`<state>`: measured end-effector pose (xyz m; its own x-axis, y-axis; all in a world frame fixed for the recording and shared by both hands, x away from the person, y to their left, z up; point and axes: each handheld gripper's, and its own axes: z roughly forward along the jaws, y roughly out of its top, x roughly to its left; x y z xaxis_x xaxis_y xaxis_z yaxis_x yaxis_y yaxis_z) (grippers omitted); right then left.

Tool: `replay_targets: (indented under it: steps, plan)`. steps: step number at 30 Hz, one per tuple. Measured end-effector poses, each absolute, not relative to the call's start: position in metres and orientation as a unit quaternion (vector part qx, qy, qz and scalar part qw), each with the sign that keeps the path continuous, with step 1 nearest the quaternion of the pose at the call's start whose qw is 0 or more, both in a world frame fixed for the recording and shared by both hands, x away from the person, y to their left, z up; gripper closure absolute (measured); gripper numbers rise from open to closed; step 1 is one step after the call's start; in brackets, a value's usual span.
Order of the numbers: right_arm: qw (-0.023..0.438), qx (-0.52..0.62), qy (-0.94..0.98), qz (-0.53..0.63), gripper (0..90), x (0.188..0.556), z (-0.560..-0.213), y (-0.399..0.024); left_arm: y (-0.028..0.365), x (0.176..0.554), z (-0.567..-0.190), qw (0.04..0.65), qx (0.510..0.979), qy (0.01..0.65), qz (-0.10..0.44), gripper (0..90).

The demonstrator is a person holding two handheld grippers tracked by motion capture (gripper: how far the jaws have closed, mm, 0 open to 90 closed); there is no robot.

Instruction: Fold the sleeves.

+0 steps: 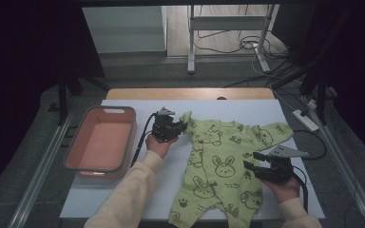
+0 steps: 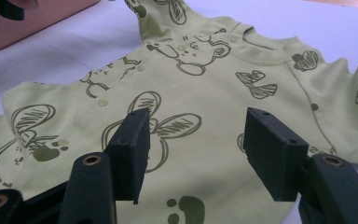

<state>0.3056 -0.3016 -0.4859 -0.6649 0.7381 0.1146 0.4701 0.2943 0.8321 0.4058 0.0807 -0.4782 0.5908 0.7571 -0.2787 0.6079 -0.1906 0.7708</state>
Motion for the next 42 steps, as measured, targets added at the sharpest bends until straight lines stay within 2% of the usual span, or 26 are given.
replay_targets:
  steps: [28,42]
  plan:
    - [0.146,0.383,0.794,0.449,41.2,0.313,-0.49,-0.301,0.032,0.41,-0.48,0.463,0.787,0.405,0.054,78.3]
    - [0.146,0.384,0.795,0.446,41.1,0.311,-0.49,-0.303,0.004,0.416,-0.493,0.447,0.799,0.399,0.037,78.1]
